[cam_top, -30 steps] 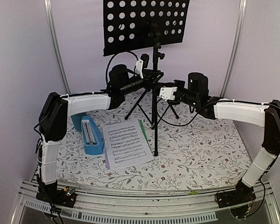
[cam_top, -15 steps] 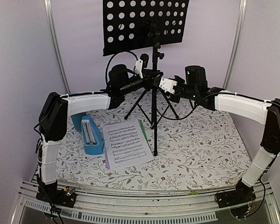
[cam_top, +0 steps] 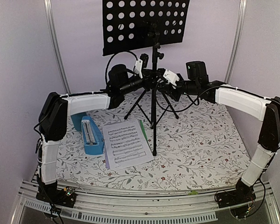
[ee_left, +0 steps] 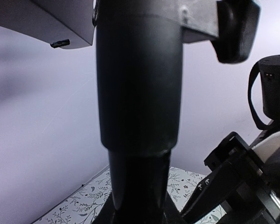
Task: Set up the instrument practice props
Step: Screw the knob on the music stand.
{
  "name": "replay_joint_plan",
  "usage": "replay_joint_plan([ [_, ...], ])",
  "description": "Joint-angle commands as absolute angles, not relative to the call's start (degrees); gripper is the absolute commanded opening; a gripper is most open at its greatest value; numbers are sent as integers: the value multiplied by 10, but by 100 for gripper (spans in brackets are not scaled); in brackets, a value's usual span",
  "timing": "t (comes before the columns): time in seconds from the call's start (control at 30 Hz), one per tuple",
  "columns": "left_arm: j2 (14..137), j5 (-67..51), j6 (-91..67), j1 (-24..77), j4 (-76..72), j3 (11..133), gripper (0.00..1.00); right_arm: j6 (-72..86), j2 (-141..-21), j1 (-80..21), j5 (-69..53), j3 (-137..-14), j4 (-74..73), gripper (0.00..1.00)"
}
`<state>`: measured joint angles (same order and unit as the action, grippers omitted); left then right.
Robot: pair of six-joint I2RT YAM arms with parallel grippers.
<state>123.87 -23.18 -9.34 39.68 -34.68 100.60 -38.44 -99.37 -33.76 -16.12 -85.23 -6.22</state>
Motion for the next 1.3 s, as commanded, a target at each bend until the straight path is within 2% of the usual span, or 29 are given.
replay_joint_plan([
  [0.0,1260,-274,-69,417,-301,1001,0,-275,-1006,-331,-257,-897,-41,0],
  [0.33,1261,-273,-69,417,-299,1003,0,-175,-1018,-311,-301,-921,-43,0],
  [0.93,1248,-249,-67,412,-296,992,0,-16,-1032,-305,-245,-911,10,0],
  [1.27,1245,-250,-65,409,-284,999,0,60,-1033,-303,-252,-902,20,0],
])
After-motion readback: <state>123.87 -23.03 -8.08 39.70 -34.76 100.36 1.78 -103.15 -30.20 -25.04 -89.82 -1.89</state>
